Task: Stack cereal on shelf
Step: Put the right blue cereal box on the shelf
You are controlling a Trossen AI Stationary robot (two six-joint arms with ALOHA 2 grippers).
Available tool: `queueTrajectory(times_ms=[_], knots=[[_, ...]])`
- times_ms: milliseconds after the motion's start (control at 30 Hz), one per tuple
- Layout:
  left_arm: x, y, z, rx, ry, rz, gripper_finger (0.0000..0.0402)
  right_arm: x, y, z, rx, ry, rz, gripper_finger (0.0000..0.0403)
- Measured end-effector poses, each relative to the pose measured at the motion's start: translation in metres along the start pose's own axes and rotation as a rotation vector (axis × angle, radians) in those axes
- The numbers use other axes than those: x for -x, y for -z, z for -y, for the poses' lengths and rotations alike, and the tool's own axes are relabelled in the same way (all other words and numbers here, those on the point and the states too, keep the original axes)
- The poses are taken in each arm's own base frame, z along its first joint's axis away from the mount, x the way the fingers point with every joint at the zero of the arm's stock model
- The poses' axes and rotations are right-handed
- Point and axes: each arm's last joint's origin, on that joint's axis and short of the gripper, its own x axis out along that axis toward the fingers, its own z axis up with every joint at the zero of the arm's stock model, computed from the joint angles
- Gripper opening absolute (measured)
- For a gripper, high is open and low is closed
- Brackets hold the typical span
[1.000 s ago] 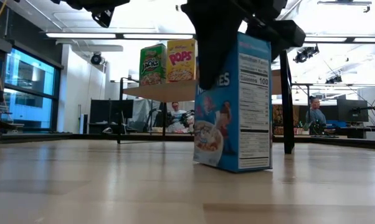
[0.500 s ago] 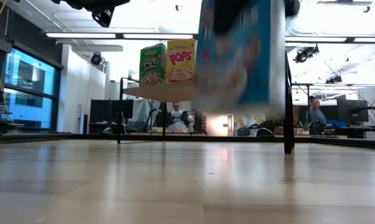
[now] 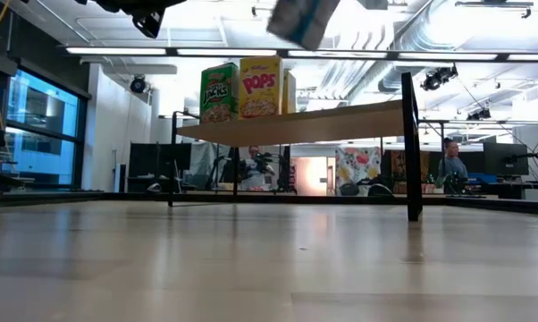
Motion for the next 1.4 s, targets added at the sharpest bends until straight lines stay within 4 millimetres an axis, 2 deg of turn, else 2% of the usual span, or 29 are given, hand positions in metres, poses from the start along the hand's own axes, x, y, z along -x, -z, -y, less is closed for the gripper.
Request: queueTrajectory(times_ms=[133, 300, 500, 767, 1000, 1400], knots=[[0.000, 0.000, 0.000, -0.010, 0.000, 0.000, 0.0000, -0.033, -0.016, 0.047, -0.012, 0.127, -0.106, 0.0119], [0.000, 0.000, 0.000, -0.015, 0.000, -0.003, 0.0000, -0.071, -0.028, 0.101, -0.076, 0.130, -0.293, 0.0119], [0.000, 0.000, 0.000, -0.015, 0.000, -0.003, 0.0000, -0.093, -0.035, 0.135, -0.083, 0.035, -0.379, 0.0119], [0.000, 0.000, 0.000, -0.015, 0.000, -0.002, 0.0000, -0.108, -0.035, 0.142, 0.007, 0.030, -0.403, 0.0119], [0.000, 0.000, 0.000, -0.015, 0.000, 0.001, 0.0000, -0.122, -0.032, 0.139, 0.050, -0.022, -0.447, 0.0119], [-0.009, 0.004, 0.001, -0.045, -0.008, -0.023, 0.0000, -0.132, -0.031, 0.135, 0.094, -0.045, -0.453, 0.0126]])
